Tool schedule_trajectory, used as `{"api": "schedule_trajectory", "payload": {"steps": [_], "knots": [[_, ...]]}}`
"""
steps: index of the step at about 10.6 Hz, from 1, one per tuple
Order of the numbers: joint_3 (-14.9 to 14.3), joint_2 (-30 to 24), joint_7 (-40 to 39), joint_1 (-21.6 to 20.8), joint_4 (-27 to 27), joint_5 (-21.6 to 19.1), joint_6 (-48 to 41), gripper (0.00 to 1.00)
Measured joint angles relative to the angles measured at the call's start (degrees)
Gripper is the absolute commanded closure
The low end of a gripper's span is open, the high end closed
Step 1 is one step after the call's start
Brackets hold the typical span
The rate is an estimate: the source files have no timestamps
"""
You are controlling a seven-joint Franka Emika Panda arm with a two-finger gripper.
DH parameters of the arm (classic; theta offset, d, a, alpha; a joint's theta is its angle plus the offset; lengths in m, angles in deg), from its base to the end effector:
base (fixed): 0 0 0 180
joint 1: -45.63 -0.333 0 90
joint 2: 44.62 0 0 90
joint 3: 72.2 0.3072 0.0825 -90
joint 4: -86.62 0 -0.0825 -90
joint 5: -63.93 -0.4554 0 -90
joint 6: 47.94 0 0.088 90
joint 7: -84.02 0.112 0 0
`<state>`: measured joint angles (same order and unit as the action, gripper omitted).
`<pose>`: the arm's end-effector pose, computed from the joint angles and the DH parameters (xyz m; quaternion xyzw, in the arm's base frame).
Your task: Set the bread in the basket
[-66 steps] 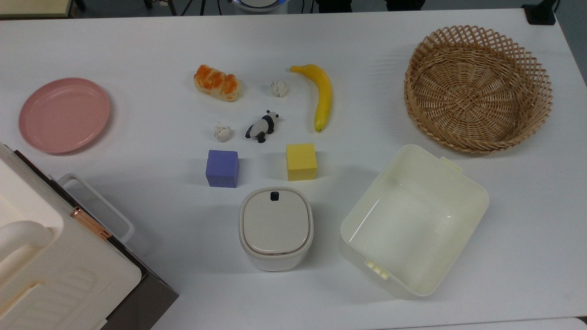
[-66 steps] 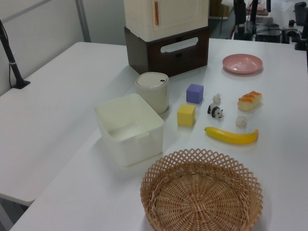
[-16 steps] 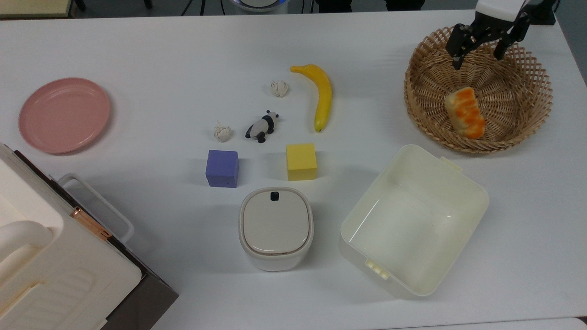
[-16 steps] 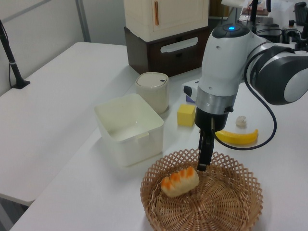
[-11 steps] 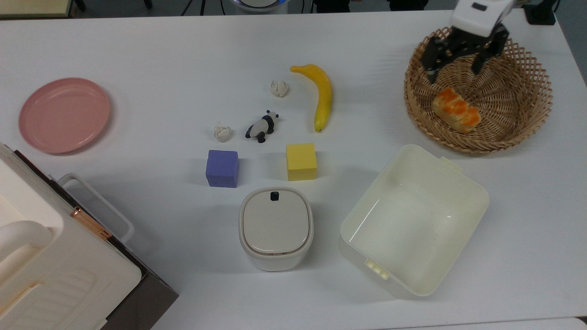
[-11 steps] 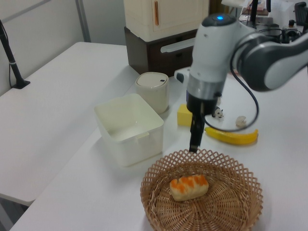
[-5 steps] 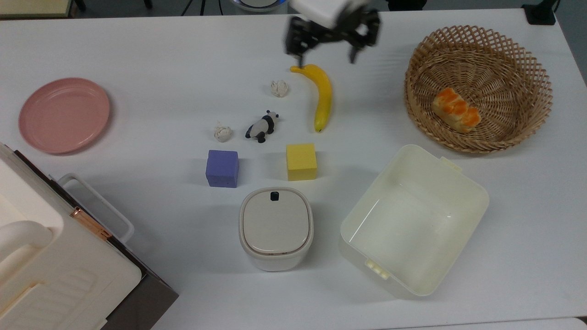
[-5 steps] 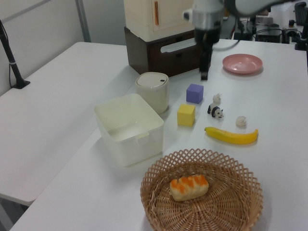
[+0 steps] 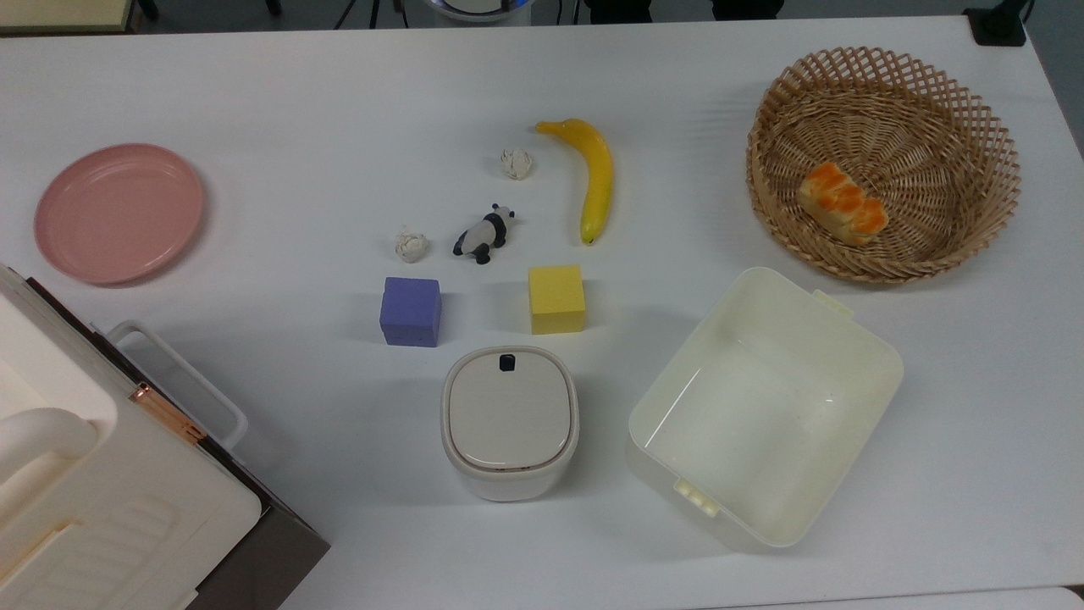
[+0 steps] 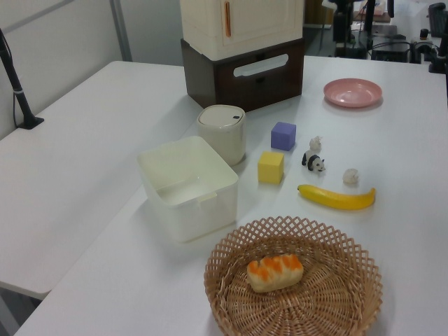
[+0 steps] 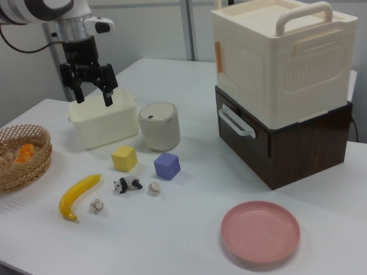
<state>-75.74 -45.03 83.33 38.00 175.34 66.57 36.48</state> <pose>0.6121 0.0381 0.6191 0.9984 0.0402 -0.0332 0.0238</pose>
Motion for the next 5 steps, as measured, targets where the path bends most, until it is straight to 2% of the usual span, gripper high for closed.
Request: {"api": "schedule_trajectory", "payload": {"steps": [5], "knots": [[0.10, -1.02, 0.00, 2.39, 0.06, -0.01, -0.27, 0.00]]}}
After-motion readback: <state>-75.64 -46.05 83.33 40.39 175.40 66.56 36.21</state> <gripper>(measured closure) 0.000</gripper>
